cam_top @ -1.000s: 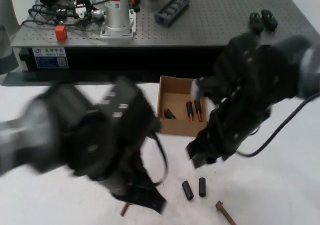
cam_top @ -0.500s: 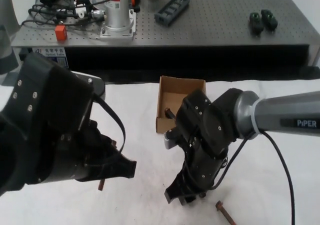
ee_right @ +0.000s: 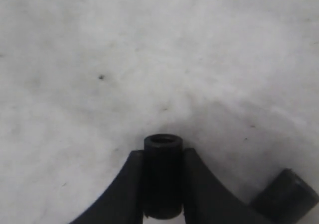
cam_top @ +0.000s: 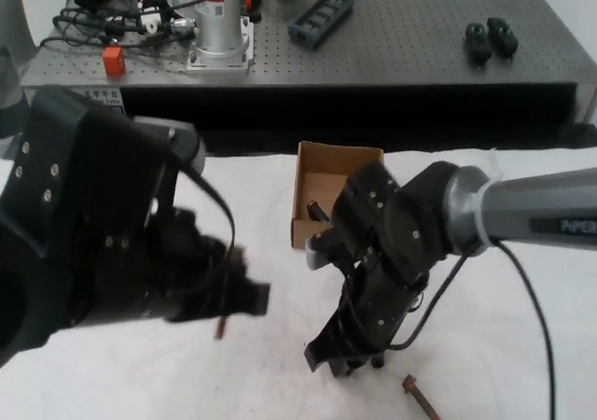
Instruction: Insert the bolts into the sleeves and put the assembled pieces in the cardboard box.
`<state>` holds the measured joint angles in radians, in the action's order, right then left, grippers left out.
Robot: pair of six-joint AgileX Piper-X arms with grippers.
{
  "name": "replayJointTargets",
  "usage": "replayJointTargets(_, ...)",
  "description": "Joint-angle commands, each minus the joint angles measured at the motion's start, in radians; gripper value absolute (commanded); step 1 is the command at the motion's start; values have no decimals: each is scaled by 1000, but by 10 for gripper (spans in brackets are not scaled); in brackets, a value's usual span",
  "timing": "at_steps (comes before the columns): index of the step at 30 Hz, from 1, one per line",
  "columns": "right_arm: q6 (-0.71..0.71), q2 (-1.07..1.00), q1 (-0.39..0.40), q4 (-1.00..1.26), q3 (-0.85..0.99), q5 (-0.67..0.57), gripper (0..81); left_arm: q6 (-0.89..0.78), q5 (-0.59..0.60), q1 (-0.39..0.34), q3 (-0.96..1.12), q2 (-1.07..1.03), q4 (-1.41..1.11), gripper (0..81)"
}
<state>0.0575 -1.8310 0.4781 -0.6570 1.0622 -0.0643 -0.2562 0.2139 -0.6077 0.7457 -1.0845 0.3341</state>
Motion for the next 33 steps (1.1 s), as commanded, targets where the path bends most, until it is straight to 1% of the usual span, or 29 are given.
replayJointTargets(1, -9, 153, -54, 28, -41, -249, 38, -16, 53, 3, 5, 11, -90, 7)
replayJointTargets(4, -14, 343, -116, 68, -129, -324, 38, -112, 143, 31, -5, 8, -247, 7)
replayJointTargets(7, -4, 532, -175, 129, -252, -481, 38, -212, 300, 50, -5, -27, -421, 7)
replayJointTargets(9, 43, 647, -179, 195, -344, -566, 38, -290, 387, 50, -5, -73, -564, 7)
replayJointTargets(11, 98, 724, -148, 289, -431, -642, 38, -375, 440, 43, -5, -127, -690, 7)
replayJointTargets(12, 142, 754, -128, 355, -469, -660, 38, -414, 460, 39, -5, -156, -738, 7)
replayJointTargets(15, 269, 785, -82, 568, -548, -652, 38, -480, 512, 25, -5, -219, -826, 7)
replayJointTargets(18, 325, 771, -68, 689, -573, -609, 38, -499, 523, 16, -5, -242, -845, 7)
replayJointTargets(21, 326, 771, -68, 741, -571, -533, 38, -500, 523, 14, -5, -241, -846, 7)
replayJointTargets(26, 332, 771, -68, 854, -571, -519, 38, -500, 493, 15, -5, -241, -846, 7)
replayJointTargets(29, 335, 785, -68, 856, -571, -452, 38, -495, 492, 15, -5, -241, -846, 7)
replayJointTargets(33, 331, 808, -68, 876, -571, -440, 38, -479, 478, 15, -5, -241, -844, 7)
